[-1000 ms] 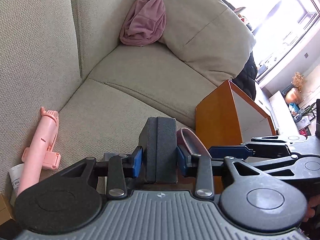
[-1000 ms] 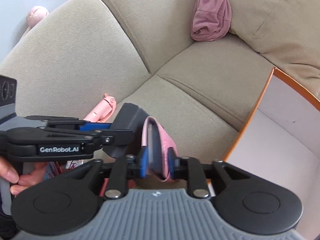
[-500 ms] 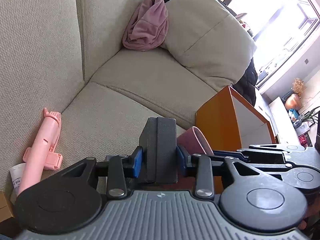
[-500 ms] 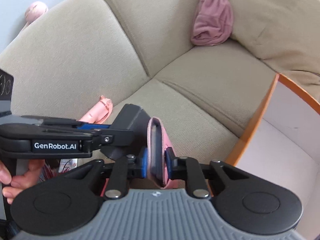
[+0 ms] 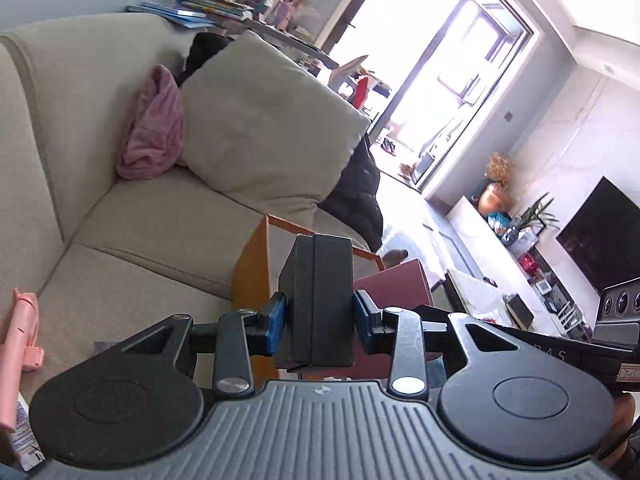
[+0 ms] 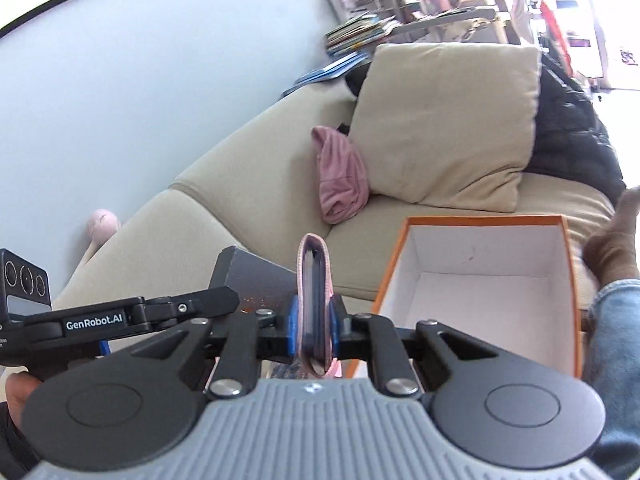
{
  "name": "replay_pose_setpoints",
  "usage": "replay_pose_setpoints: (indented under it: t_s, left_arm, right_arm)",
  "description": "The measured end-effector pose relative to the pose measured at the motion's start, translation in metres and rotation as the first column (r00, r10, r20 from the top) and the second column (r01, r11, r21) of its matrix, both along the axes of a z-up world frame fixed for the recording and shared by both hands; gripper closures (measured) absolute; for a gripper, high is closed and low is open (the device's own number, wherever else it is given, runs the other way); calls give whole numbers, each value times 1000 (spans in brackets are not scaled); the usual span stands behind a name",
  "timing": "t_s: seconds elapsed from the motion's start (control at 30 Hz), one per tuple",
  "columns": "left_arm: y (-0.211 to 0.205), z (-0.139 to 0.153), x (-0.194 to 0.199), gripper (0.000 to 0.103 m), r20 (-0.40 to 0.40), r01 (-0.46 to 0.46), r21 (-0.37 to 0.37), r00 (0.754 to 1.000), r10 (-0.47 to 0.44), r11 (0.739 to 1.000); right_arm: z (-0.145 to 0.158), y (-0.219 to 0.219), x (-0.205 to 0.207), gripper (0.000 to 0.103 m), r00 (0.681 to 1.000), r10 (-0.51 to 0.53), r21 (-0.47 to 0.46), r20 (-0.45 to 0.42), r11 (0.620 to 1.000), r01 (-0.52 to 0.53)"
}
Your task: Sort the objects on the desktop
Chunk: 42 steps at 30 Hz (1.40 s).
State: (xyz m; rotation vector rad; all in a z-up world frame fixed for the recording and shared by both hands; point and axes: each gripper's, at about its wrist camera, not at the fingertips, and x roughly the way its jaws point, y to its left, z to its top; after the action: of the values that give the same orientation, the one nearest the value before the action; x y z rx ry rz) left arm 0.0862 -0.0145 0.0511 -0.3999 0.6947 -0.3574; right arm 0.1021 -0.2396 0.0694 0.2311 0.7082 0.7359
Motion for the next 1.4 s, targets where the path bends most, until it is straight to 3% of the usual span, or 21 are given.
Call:
replay_pose_setpoints:
  t_s: [0.17, 0.27, 0.37, 0.57, 0.73, 1.13, 1.4]
  left_arm:
    - [-49, -28, 14, 62, -82, 83, 106, 994, -74, 991]
    - [-70, -43, 19, 62, -132, 101, 208, 988, -74, 973]
    - [-78, -57, 15, 62, -188, 112, 262, 980, -63, 959]
    - [-92, -75, 20, 62, -269, 152, 321, 961, -64, 935]
    - [-104, -88, 25, 62, -313, 166, 375, 949, -44, 912]
    - [-95, -95, 33, 62, -375, 193, 297, 924, -71, 935]
    - [-90, -93, 35, 60, -393, 212, 256, 914, -99, 943]
  right_arm:
    - [-40, -25, 2, 87, 987, -93, 11, -128, 995, 96]
    - [-67, -29, 8, 87, 971, -118, 30, -208, 992, 126]
    - [-88, -28, 14, 87, 956, -117, 35, -268, 991, 131]
    - [-110, -21, 18, 87, 940, -140, -32, -312, 990, 137]
    - [-111, -19, 19, 87, 935, -153, -42, -320, 988, 147]
    - [-116, -24, 32, 79, 888, -81, 70, -452, 990, 126]
    - [-116, -22, 33, 79, 883, -82, 78, -462, 988, 133]
